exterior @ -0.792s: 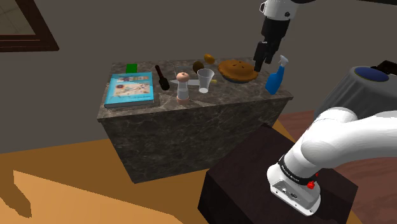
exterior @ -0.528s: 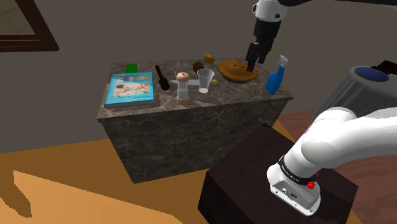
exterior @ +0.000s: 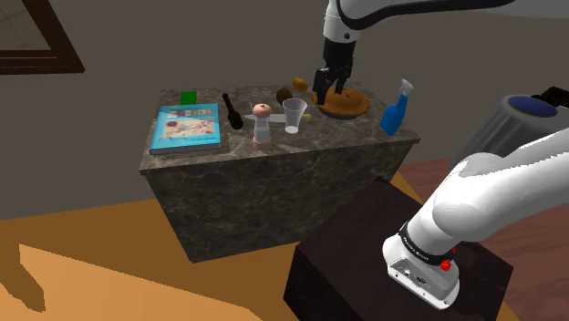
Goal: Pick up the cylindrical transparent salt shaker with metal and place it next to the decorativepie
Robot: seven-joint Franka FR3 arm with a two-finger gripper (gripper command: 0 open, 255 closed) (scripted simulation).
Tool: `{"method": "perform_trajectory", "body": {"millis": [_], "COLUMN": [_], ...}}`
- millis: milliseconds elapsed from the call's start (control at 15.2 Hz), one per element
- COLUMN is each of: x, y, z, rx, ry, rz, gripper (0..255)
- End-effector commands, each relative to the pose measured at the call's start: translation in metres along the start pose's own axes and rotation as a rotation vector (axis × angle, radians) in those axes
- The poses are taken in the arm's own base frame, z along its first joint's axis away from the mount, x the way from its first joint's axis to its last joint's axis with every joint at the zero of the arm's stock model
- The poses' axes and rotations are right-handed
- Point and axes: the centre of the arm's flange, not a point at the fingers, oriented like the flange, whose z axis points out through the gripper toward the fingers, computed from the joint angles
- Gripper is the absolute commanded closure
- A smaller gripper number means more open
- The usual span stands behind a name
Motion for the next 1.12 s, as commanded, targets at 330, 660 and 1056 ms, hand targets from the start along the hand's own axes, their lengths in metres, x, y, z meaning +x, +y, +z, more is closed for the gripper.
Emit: {"method": "perform_trajectory", "body": {"millis": [330, 660, 1056], "x": [0.083, 0.141, 0.213], "y": [-0.021, -0.035, -0.053], "z": [0.033, 0.053, 0.077], "rx": [-0.019, -0.033, -0.05], "ry": [0.025, 0.042, 0.062], "rz": [0.003, 0.005, 0.008], "gripper": [0, 0, 0]}}
